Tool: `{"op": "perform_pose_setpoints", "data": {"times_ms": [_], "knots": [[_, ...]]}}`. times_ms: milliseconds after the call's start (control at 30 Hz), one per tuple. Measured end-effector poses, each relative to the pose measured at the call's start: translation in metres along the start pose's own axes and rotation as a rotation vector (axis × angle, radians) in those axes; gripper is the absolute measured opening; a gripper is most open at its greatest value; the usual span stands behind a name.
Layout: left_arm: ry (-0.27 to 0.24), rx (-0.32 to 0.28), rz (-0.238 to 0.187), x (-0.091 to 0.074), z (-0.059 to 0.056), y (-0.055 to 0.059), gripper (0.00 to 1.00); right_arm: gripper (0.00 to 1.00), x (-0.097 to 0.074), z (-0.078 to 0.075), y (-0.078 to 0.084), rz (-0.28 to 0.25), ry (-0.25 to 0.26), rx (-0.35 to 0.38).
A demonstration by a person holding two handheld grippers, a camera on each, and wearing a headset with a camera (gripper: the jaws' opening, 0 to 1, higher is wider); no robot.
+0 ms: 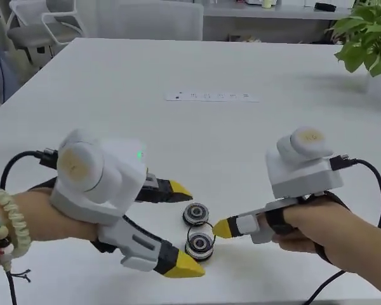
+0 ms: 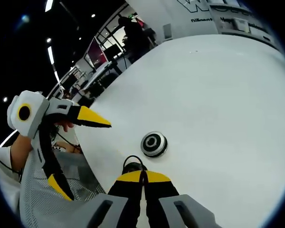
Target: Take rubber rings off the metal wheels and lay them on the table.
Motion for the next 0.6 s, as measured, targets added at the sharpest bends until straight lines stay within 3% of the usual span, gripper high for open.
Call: {"op": "perform_pose_setpoints", "data": {"times_ms": [300,600], "knots": [[-0.102,-0.012,-0.035,-0.047,0.003,-0.001,0.84,0.00,-0.002,0.002,-0.003,-0.017,-0.009,0.010],[-0.202,-0.072,-0.068,-0.083,-0.002,0.014,0.87,0.00,-0.010,0.003,-0.008,-0.067,-0.027,0.039]]}}
Point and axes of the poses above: the centre of the closed fingertips' face, and the gripper's own axes: x roughly forward along the fingers, z roughly to its left, y roughly out of its underside, the point moved 6 cm from there along -x, roughly backward along the fingers, and after that the axes turned 8 degrees about z, right-handed, at the moved point
